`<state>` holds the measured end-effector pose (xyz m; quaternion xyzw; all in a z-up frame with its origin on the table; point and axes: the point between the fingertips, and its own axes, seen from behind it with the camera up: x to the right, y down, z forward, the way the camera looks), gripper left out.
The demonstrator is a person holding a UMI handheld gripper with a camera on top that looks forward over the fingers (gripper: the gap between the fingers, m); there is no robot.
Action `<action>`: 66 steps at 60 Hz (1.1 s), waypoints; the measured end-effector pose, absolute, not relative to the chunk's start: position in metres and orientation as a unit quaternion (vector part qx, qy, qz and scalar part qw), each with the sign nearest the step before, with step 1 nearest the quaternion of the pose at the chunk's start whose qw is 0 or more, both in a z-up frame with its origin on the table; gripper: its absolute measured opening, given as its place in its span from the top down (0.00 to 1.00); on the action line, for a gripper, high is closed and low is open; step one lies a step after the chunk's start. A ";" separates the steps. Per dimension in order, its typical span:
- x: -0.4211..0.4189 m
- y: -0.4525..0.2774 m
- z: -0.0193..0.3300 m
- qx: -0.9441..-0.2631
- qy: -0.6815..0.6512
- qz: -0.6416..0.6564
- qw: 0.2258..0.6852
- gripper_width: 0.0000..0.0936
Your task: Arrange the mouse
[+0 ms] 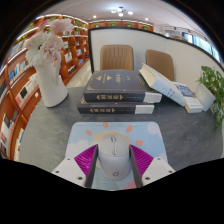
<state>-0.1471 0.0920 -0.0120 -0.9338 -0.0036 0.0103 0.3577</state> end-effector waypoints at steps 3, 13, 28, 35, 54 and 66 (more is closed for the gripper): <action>-0.146 0.090 -0.006 -0.934 0.010 0.015 0.358 0.20; -0.129 0.082 0.056 -0.919 0.014 -0.005 0.395 0.09; -0.110 0.021 0.181 -0.891 0.009 -0.008 0.454 0.09; -0.099 -0.017 0.221 -0.879 -0.006 -0.019 0.477 0.09; -0.071 -0.114 0.268 -0.864 0.004 -0.001 0.503 0.11; -0.064 -0.149 0.274 -0.862 0.012 0.008 0.507 0.11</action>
